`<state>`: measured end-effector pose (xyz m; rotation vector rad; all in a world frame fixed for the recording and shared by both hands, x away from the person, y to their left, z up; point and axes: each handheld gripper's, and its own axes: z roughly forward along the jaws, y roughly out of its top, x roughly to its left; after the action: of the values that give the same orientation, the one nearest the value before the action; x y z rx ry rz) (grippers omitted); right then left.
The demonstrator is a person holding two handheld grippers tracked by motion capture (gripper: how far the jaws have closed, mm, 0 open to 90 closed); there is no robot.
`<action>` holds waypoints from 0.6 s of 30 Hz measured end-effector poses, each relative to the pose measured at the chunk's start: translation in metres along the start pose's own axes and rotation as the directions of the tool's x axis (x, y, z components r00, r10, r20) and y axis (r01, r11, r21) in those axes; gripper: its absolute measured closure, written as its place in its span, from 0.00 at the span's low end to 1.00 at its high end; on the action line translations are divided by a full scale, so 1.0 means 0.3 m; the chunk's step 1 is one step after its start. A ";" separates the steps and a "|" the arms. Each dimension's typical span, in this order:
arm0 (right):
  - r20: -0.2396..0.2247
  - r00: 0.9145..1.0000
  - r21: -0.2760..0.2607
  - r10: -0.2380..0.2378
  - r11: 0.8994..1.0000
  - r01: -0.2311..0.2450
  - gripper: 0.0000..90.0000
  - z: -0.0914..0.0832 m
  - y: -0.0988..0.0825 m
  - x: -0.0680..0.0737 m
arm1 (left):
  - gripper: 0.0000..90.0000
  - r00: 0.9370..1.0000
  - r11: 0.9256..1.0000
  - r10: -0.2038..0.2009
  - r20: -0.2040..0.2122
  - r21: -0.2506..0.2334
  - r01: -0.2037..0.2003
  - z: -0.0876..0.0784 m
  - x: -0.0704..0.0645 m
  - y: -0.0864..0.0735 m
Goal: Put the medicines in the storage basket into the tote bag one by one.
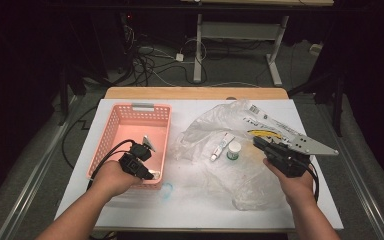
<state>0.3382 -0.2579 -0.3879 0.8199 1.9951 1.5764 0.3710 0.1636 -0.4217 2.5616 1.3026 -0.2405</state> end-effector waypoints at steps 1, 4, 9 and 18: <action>0.000 1.000 -0.001 -0.001 1.000 0.001 1.00 0.000 0.000 0.000 | 0.98 1.000 1.000 -0.009 -0.002 -0.009 0.009 -0.002 0.006 0.007; 0.002 1.000 -0.002 -0.001 1.000 0.001 1.00 0.001 -0.001 -0.003 | 0.98 0.995 0.997 -0.033 -0.090 -0.078 0.026 -0.014 0.024 0.026; -0.002 1.000 -0.001 -0.001 1.000 0.001 1.00 0.005 -0.002 -0.007 | 0.98 0.992 0.984 -0.077 -0.095 -0.170 0.060 -0.051 0.067 0.033; 0.000 1.000 0.004 -0.001 1.000 0.001 1.00 0.003 -0.002 -0.001 | 0.98 0.999 0.995 -0.010 -0.047 -0.100 0.005 -0.047 0.029 0.017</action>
<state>0.3391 -0.2577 -0.3886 0.8201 1.9989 1.5721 0.3806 0.1717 -0.4100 2.4933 1.3070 -0.1135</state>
